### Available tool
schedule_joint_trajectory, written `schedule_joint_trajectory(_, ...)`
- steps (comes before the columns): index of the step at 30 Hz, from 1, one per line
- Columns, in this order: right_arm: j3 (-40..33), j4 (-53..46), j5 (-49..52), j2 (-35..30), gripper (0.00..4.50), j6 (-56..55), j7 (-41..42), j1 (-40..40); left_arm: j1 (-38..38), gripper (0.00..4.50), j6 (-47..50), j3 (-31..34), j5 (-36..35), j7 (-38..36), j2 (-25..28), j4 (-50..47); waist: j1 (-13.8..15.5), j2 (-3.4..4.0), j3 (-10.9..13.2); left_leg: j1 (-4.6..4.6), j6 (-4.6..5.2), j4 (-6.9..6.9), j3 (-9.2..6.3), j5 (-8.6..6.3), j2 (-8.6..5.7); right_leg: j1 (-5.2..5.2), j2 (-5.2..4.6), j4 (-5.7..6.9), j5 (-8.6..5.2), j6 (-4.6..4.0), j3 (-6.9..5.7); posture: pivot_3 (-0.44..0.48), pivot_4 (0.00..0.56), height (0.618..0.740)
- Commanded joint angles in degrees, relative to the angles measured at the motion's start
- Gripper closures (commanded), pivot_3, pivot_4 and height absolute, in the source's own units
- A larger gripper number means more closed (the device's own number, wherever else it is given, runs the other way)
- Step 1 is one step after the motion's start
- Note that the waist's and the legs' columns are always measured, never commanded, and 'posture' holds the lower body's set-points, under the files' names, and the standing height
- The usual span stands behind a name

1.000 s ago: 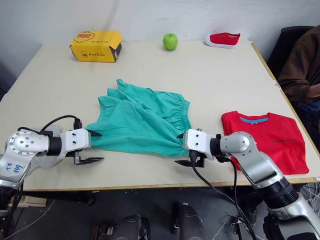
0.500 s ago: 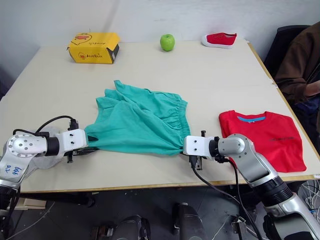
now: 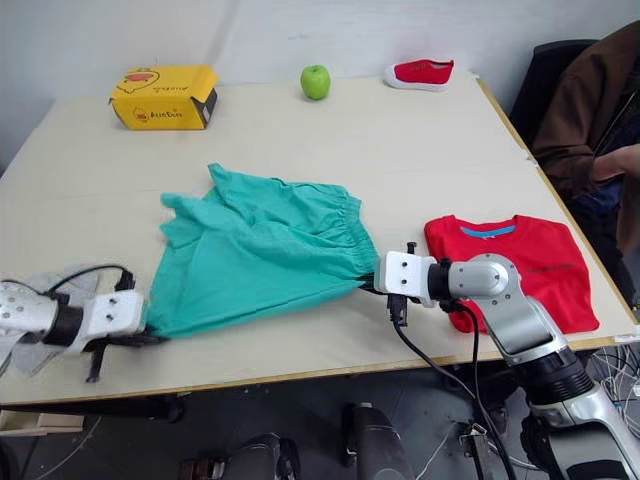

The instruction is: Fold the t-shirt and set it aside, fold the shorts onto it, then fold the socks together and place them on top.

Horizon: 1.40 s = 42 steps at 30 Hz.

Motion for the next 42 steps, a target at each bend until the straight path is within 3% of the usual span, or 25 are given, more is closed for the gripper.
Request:
schedule_joint_trajectory(1,-4.54,-8.89,12.78,-4.22,4.5,11.74,6.23,3.46,8.54,4.47,7.2,3.5,-4.88,-8.27,4.16,-5.24,0.24,0.0,0.01,0.01,-0.01,0.0,-0.02,-0.01,0.0,0.0,0.0,0.0,-0.03,-0.01,-0.01,0.0,0.15,0.74)
schedule_joint_trajectory(5,-5.9,-14.47,21.92,-7.77,4.5,21.68,9.22,6.74,10.17,4.47,12.09,6.59,-9.15,-10.78,5.15,-8.27,1.39,-0.04,0.03,-0.09,0.06,0.24,-0.22,-0.05,-0.03,0.08,0.01,-0.02,-0.04,-0.01,-0.08,0.0,0.15,0.74)
schedule_joint_trajectory(9,-6.7,-14.81,23.71,-6.63,4.5,26.88,5.29,7.62,4.12,4.47,12.23,5.78,-9.43,-9.85,3.44,-5.44,1.89,-0.07,0.0,-0.06,0.41,0.24,-0.37,-0.24,-0.11,0.22,-0.01,-0.15,0.0,0.04,-0.08,0.0,0.15,0.74)
schedule_joint_trajectory(13,-8.41,-7.1,20.9,-1.4,4.5,27.91,-2.78,2.46,-19.99,4.47,12.08,1.39,-9.26,-3.75,-6.91,6.96,2.21,-0.13,0.02,-0.1,0.17,0.29,-0.42,-0.09,-0.17,0.24,0.0,-0.03,0.05,0.1,-0.09,0.0,0.15,0.74)
schedule_joint_trajectory(15,-12.52,4.48,16.31,3.94,4.5,22.97,-13.49,-9.29,-46.05,4.47,-0.62,0.69,-0.73,12.85,-16.63,26.68,2.86,-0.22,0.11,-0.15,0.16,0.31,-0.4,-0.04,-0.18,0.24,-0.03,-0.01,0.13,0.11,-0.09,0.0,0.15,0.74)
schedule_joint_trajectory(17,-18.25,16.61,12.31,8.12,4.5,13.85,-25.24,-23.94,-70.88,4.47,-12.04,2.9,4.62,32.58,-22.8,46.25,3.21,-1.19,0.76,-0.49,0.18,0.58,-0.39,0.38,-0.28,0.08,-0.04,-0.02,0.68,-0.01,-0.12,0.0,0.15,0.74)
schedule_joint_trajectory(20,-21.91,26.83,8.53,9.0,4.5,1.38,-30.52,-38.63,-88.43,4.47,-21.57,2.97,7.58,39.97,-23.79,61.44,2.36,-1.35,0.78,-2.13,0.1,0.44,-0.35,1.26,-0.26,-1.3,-0.09,-0.4,1.78,-0.28,-0.4,0.0,0.15,0.74)
schedule_joint_trajectory(24,-19.65,33.86,3.71,7.93,4.5,-12.11,-26.37,-47.68,-97.42,4.47,-28.92,0.97,10.51,37.97,-23.9,69.64,1.25,-0.97,0.58,-1.57,0.1,-0.04,0.08,1.23,-0.58,-1.5,-0.15,-0.16,1.66,-0.27,-1.0,0.0,0.15,0.74)
schedule_joint_trajectory(28,-17.19,32.06,3.47,9.15,4.5,-13.21,-21.6,-43.41,-94.28,4.47,-31.84,0.72,10.75,32.82,-23.85,69.85,0.33,-0.98,0.59,-1.09,-0.06,-0.94,0.12,0.97,-0.62,-1.2,-0.17,-0.7,1.32,-0.41,-1.46,0.0,0.15,0.74)
schedule_joint_trajectory(34,-12.27,22.7,1.96,10.3,4.5,-11.7,-16.61,-29.33,-81.06,4.47,-27.72,1.01,8.57,22.14,-23.13,63.73,-0.01,-0.97,0.64,-1.14,-0.11,-0.14,0.16,0.97,-0.6,-1.14,-0.36,-0.19,1.26,-0.55,-1.31,0.0,0.15,0.74)
schedule_joint_trajectory(38,-5.35,11.7,3.76,13.1,4.5,-2.3,-13.43,-13.18,-51.1,4.47,-12.95,-0.6,1.22,4.42,-18.58,39.02,-0.3,-0.75,0.48,-0.51,-0.47,-0.08,0.04,0.86,-0.15,-0.81,-0.15,0.22,1.03,-0.9,-0.99,0.0,0.15,0.74)
schedule_joint_trajectory(40,-3.11,7.84,2.95,11.32,4.5,-2.4,-9.96,-7.92,-41.03,4.47,-8.0,0.61,-1.6,2.45,-16.66,28.55,-0.41,-0.72,0.48,0.06,-0.61,-0.54,-0.07,0.78,-0.05,-0.45,0.04,0.08,0.83,-1.0,-0.84,0.0,0.15,0.74)
schedule_joint_trajectory(42,-2.92,3.81,5.22,9.11,4.5,0.81,-6.61,-3.94,-32.25,4.47,-1.5,1.3,-4.23,-0.37,-13.84,19.24,0.06,-0.83,0.55,-0.37,-0.62,-0.54,-0.14,0.78,-0.04,-0.91,0.05,0.16,0.78,-1.02,-0.87,0.0,0.15,0.74)
